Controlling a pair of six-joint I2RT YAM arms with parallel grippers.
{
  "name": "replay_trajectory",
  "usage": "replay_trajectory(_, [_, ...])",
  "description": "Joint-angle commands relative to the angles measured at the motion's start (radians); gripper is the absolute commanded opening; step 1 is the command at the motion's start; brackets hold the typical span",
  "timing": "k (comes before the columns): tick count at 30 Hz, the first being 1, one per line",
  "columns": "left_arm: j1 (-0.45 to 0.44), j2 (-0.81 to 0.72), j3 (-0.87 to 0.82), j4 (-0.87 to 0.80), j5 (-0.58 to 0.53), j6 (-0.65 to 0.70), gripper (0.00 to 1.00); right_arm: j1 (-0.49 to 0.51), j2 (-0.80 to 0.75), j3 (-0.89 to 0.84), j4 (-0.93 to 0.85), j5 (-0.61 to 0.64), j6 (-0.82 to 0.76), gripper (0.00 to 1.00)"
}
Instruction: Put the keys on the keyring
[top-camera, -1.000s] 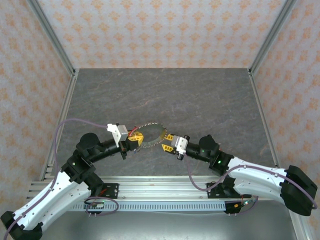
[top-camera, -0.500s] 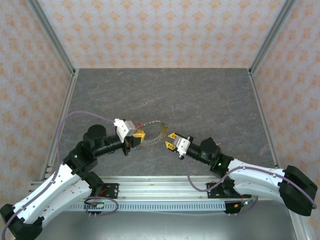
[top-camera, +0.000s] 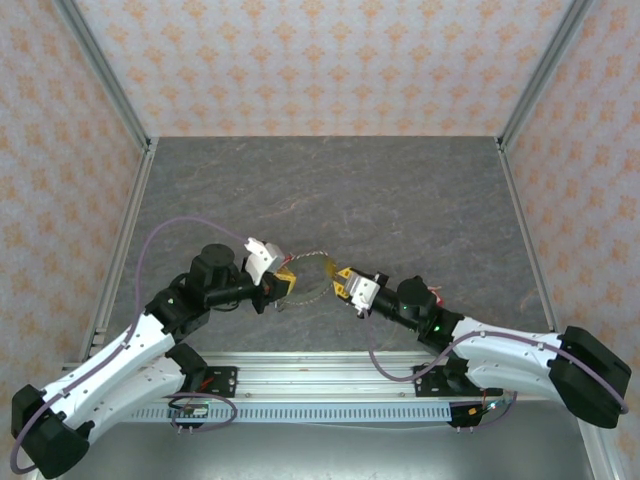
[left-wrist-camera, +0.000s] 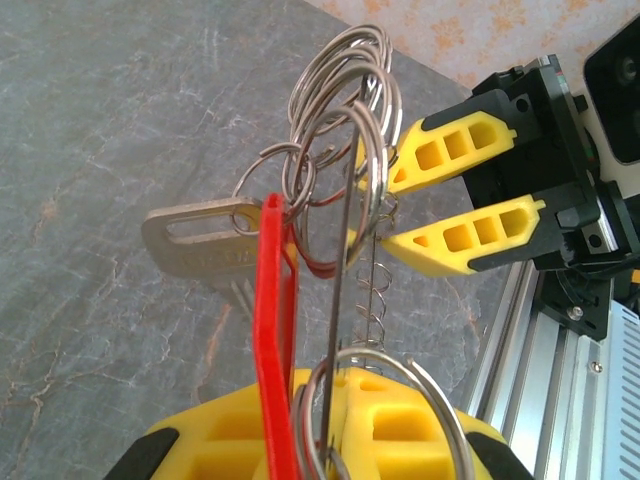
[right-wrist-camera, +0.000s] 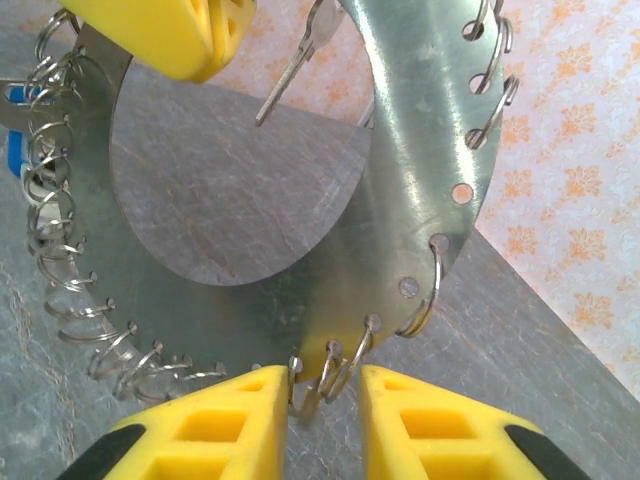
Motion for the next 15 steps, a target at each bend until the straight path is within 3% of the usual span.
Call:
replay_trajectory(1, [0.009,-0.035,-0.008,0.087,0.018,-0.019,0.0,-0.004,0.009,-0.007,0.008,-0.029,-0.021,0.23])
replay_trajectory(15, [0.015,-0.042,0.002,0.073,0.009,-0.018,0.0,0.021,0.019,0.016,-0.11,-0.156,-0.049,0.18])
